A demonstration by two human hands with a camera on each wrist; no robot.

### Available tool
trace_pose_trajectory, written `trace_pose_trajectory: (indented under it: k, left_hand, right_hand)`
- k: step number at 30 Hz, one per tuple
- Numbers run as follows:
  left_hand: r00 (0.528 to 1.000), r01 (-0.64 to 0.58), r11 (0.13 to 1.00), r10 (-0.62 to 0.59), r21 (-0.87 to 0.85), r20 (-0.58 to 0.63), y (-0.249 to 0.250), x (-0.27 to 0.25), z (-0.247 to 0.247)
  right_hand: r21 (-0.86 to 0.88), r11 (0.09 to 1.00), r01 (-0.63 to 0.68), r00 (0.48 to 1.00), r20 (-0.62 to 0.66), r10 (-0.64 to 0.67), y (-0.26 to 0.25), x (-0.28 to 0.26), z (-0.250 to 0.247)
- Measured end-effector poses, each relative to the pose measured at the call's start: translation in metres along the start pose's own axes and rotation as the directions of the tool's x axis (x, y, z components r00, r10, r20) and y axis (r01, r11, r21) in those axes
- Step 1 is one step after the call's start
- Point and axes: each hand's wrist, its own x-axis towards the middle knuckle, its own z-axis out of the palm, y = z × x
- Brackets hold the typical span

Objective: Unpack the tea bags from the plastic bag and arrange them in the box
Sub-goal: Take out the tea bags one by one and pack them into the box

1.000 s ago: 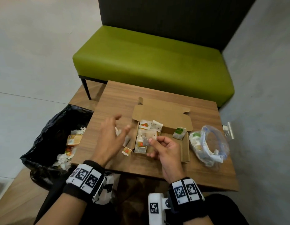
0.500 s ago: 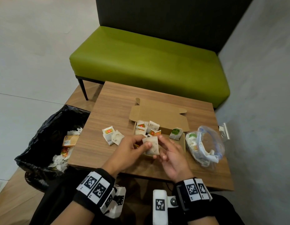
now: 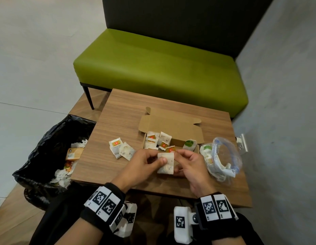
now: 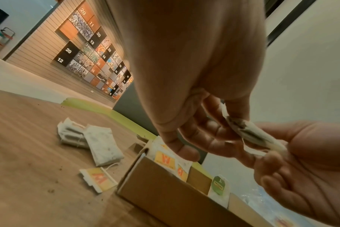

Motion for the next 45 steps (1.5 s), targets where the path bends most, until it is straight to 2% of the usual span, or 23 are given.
trace_pose_trajectory:
  k: [3, 7, 11, 15, 17, 20, 22, 25, 29, 34, 41, 43, 45]
  left_hand:
    - [0.993, 0.014, 0.999, -0.018, -0.035, -0.113, -0.003, 0.002, 0.001]
    - [0.971, -0.006, 0.994, -0.019, -0.106, -0.237, -0.005, 0.005, 0.004]
    - [0.945, 0.02, 0.968, -0.1, -0.25, -0.312, 0.0, 0.009, 0.011]
    - [0.889, 0.048, 0.926, -0.211, -0.374, -0.407, 0.002, 0.013, 0.018]
    - [0.891, 0.047, 0.925, -0.209, -0.376, -0.402, 0.002, 0.012, 0.019]
    - [0.928, 0.037, 0.941, -0.157, -0.336, -0.339, 0.003, 0.009, 0.02]
    - [0.931, 0.013, 0.942, -0.134, -0.336, -0.339, 0.003, 0.009, 0.021]
    - [0.925, 0.025, 0.948, -0.143, -0.318, -0.352, -0.001, 0.011, 0.02]
    - [0.932, 0.05, 0.953, -0.152, -0.3, -0.329, -0.002, 0.016, 0.015]
    - [0.962, 0.069, 0.978, -0.118, -0.198, -0.247, 0.001, 0.025, 0.009]
    - [0.957, 0.106, 0.992, -0.119, -0.064, -0.266, 0.001, 0.029, 0.0]
    - [0.953, 0.109, 0.994, -0.113, -0.029, -0.281, 0.002, 0.03, -0.002]
    - [0.931, 0.113, 0.993, -0.11, -0.011, -0.348, 0.001, 0.031, -0.007]
  right_hand:
    - [0.008, 1.0, 0.011, 1.0, 0.011, -0.011, 0.002, -0.002, -0.001]
    - [-0.022, 0.997, 0.076, 0.991, 0.108, -0.073, 0.004, -0.004, 0.001]
    - [-0.112, 0.971, 0.212, 0.974, 0.101, -0.201, 0.006, -0.006, 0.006]
    - [-0.103, 0.956, 0.276, 0.956, 0.131, -0.262, 0.009, -0.006, 0.012]
    - [-0.126, 0.948, 0.292, 0.952, 0.135, -0.276, 0.012, -0.005, 0.012]
    - [-0.188, 0.927, 0.325, 0.942, 0.147, -0.301, 0.015, -0.001, 0.011]
    - [-0.188, 0.923, 0.337, 0.939, 0.142, -0.314, 0.016, 0.0, 0.01]
    - [-0.139, 0.944, 0.298, 0.952, 0.113, -0.284, 0.016, 0.001, 0.008]
    - [-0.095, 0.97, 0.224, 0.974, -0.002, -0.225, 0.013, 0.006, 0.001]
    - [-0.221, 0.948, 0.231, 0.973, 0.047, -0.227, 0.008, 0.017, 0.001]
    - [-0.305, 0.924, 0.23, 0.973, 0.096, -0.211, 0.007, 0.03, 0.008]
    - [-0.312, 0.928, 0.203, 0.979, 0.078, -0.188, 0.01, 0.036, 0.007]
    - [-0.314, 0.936, 0.159, 0.986, 0.011, -0.164, 0.015, 0.046, 0.003]
